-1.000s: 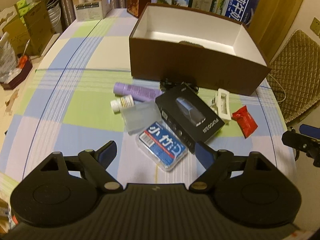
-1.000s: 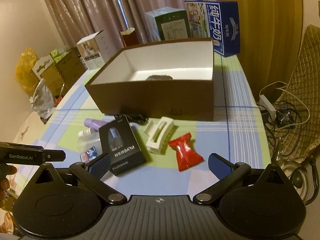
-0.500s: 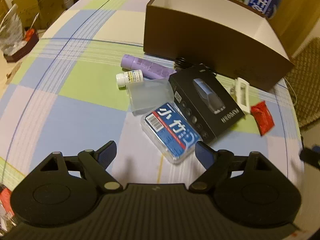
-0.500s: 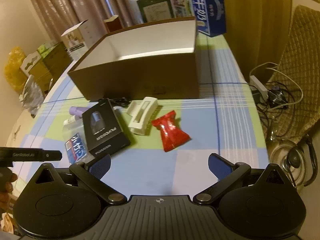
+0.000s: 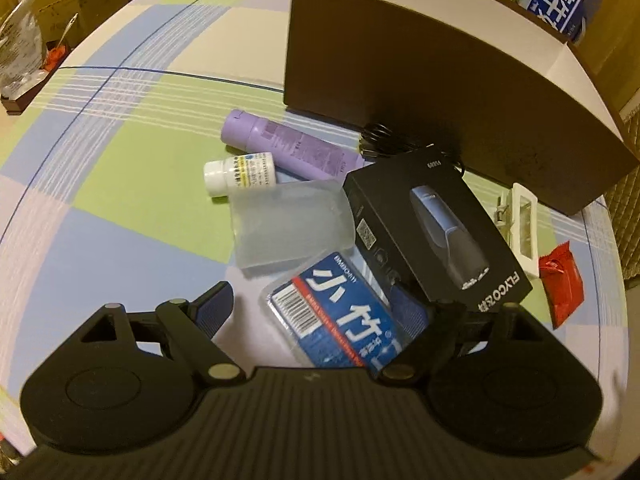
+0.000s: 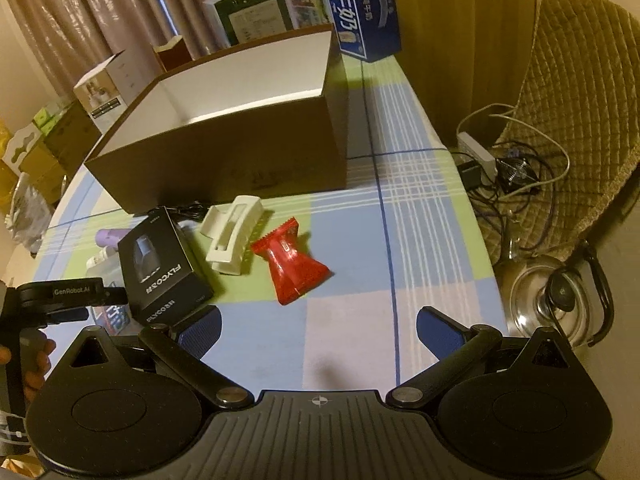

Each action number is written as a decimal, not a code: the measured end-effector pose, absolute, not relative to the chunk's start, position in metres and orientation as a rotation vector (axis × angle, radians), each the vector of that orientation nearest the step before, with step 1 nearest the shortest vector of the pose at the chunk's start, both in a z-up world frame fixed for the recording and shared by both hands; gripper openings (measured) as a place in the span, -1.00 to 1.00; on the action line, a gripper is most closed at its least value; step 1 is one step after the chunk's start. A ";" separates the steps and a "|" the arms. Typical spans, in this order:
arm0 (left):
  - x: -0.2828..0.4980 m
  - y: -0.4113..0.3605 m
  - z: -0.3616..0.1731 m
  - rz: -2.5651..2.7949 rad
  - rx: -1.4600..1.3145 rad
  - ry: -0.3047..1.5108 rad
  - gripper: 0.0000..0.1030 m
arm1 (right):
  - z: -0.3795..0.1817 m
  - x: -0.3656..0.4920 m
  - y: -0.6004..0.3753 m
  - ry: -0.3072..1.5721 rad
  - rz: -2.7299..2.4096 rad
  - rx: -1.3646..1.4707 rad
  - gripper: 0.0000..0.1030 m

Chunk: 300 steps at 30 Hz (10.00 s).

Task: Organize objects
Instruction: 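Grasp the blue toothbrush pack with the left tool while the right tool grasps the black shaver box, then carry the toothbrush pack and shaver box into the box and open both tools, then withdraw both tools from the box toward the table, then grasp the red candy packet with the right tool while the left tool grasps the clear plastic cup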

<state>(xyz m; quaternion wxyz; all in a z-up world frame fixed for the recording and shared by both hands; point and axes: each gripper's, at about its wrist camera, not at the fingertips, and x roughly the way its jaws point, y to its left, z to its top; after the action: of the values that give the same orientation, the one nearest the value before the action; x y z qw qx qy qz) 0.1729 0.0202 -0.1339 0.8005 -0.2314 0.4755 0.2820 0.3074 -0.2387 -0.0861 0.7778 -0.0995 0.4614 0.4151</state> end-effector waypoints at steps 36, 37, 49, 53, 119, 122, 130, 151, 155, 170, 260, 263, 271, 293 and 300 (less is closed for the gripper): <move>0.132 0.033 -0.127 0.504 -0.275 1.063 0.23 | -0.101 0.283 -0.146 1.012 1.102 -0.339 0.96; 0.132 0.034 -0.127 0.502 -0.264 1.068 0.24 | -0.102 0.280 -0.140 1.007 1.131 -0.349 0.96; 0.106 0.053 -0.123 0.593 -0.433 1.039 0.50 | -0.128 0.248 -0.055 0.911 1.375 -0.534 0.75; 0.100 0.054 -0.121 0.599 -0.470 1.036 0.52 | -0.142 0.241 -0.037 0.906 1.394 -0.590 0.74; 0.142 0.033 -0.049 0.429 -0.325 0.958 0.03 | -0.075 0.243 -0.103 0.915 1.273 -0.403 0.48; 0.152 0.033 -0.040 0.406 -0.306 0.939 0.03 | -0.065 0.250 -0.102 0.901 1.265 -0.383 0.48; 0.196 0.038 -0.014 0.342 -0.245 0.878 0.03 | -0.035 0.285 -0.093 0.860 1.240 -0.305 0.48; 0.361 0.100 -0.007 0.290 -0.123 0.889 0.04 | -0.010 0.422 -0.005 0.823 0.975 -0.186 0.48; 0.386 0.110 -0.028 0.286 -0.098 0.939 0.04 | -0.035 0.439 0.012 0.853 0.904 -0.238 0.48; 0.443 0.136 -0.082 0.298 -0.077 1.039 0.04 | -0.081 0.482 0.059 0.894 0.768 -0.286 0.49; 0.176 0.046 -0.026 0.414 -0.288 0.961 0.69 | -0.037 0.290 -0.144 0.947 1.007 -0.181 0.96; 0.173 0.043 -0.031 0.414 -0.291 0.960 0.69 | -0.040 0.287 -0.143 0.953 1.012 -0.195 0.96; 0.167 0.039 -0.046 0.411 -0.287 0.975 0.69 | -0.050 0.281 -0.143 0.969 1.016 -0.226 0.96; 0.157 0.051 -0.089 0.426 -0.268 1.021 0.69 | -0.111 0.301 -0.158 0.971 0.952 -0.334 0.95; 0.160 0.060 -0.099 0.423 -0.261 1.018 0.69 | -0.125 0.311 -0.154 0.923 0.964 -0.394 0.53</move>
<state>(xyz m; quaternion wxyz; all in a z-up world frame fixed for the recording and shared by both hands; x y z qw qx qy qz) 0.1604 0.0596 -0.0995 0.8438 -0.1239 0.4821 0.2005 0.3108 -0.1539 -0.1252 0.7675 -0.1815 0.4251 0.4441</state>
